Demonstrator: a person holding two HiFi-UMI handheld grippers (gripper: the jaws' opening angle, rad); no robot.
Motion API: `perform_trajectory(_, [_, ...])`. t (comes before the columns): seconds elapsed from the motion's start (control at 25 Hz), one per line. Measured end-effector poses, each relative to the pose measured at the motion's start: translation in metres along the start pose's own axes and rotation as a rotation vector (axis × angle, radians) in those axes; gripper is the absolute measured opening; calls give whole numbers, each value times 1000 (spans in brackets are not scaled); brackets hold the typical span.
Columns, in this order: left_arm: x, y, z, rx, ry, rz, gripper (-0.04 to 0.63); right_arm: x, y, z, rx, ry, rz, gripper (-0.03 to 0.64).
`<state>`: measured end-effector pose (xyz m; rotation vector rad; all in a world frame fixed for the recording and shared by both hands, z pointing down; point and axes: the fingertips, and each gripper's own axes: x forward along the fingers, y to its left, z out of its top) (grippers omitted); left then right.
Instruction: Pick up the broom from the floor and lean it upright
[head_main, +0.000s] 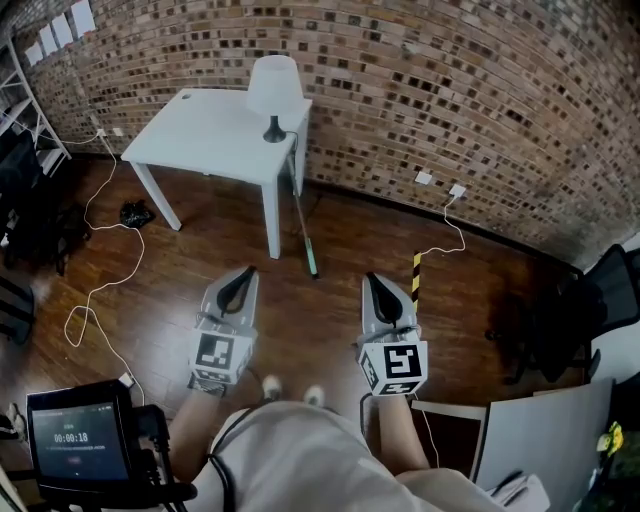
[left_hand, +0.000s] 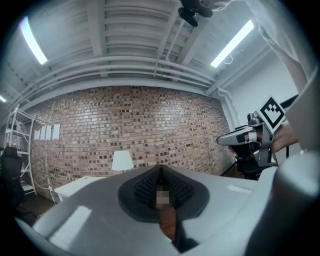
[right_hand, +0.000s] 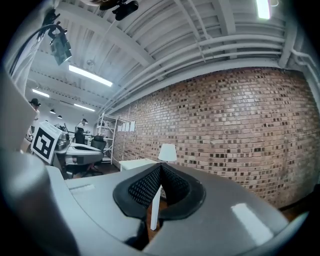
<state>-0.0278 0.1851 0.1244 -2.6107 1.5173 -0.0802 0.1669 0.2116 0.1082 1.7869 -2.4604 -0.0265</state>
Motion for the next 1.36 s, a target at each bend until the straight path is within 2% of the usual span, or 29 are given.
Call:
perform_trajectory(0.56, [6,-5,-2,6,6,-19,2,2,3,-4,-41,22,9,11])
perform_trajectory(1.36, [19,-7,-3,16,5,-35,2,12,-6,-11,-34,13,-5,11])
